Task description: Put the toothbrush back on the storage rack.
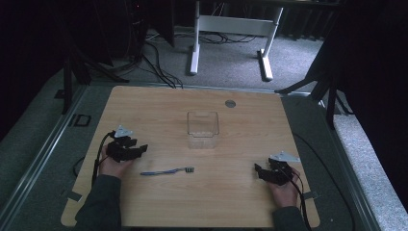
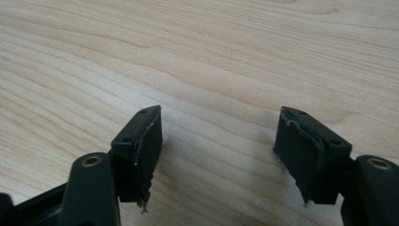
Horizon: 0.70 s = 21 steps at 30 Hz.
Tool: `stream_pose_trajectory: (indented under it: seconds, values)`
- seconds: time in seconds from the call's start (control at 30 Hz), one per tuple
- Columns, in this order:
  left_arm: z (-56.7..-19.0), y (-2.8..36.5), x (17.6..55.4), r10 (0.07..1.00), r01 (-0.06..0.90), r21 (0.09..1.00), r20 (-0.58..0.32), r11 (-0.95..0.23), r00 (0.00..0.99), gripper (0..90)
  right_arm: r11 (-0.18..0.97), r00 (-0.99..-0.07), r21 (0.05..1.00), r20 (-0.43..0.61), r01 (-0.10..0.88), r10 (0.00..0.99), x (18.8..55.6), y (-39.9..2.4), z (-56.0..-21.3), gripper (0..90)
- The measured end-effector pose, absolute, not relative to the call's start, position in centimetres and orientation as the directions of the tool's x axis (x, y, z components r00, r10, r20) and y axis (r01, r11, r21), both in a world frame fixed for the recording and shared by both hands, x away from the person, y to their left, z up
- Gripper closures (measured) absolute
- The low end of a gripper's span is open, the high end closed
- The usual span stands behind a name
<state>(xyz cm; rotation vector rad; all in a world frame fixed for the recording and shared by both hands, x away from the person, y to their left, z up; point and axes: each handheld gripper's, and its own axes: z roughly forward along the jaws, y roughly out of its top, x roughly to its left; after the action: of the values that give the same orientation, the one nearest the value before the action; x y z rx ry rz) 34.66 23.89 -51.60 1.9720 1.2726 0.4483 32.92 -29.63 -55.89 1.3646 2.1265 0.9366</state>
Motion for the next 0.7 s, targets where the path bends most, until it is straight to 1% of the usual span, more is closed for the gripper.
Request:
stream_pose_trajectory:
  seconds: [0.17, 0.37, 0.57, 0.7]
  values:
    - [-51.1, 23.8, 34.3, 0.888, 0.618, 0.745, -0.075, -0.253, 0.454, 45.2, 0.283, -0.415, 0.741, -0.006, 0.609, 0.91, 32.8, -29.6, -55.9, 31.5]
    - [-50.7, 23.8, 34.1, 0.878, 0.613, 0.748, -0.087, -0.255, 0.472, 47.2, 0.285, -0.419, 0.74, -0.006, 0.609, 0.908, 32.8, -29.6, -55.9, 30.6]
    - [-49.8, 23.6, 33.8, 0.87, 0.591, 0.758, -0.063, -0.278, 0.49, 47.6, 0.286, -0.419, 0.74, -0.006, 0.609, 0.908, 32.8, -29.6, -55.9, 30.6]
    - [-49.3, 23.4, 33.8, 0.862, 0.58, 0.766, -0.068, -0.277, 0.502, 48.3, 0.285, -0.419, 0.74, -0.005, 0.609, 0.908, 32.8, -29.6, -55.9, 30.6]
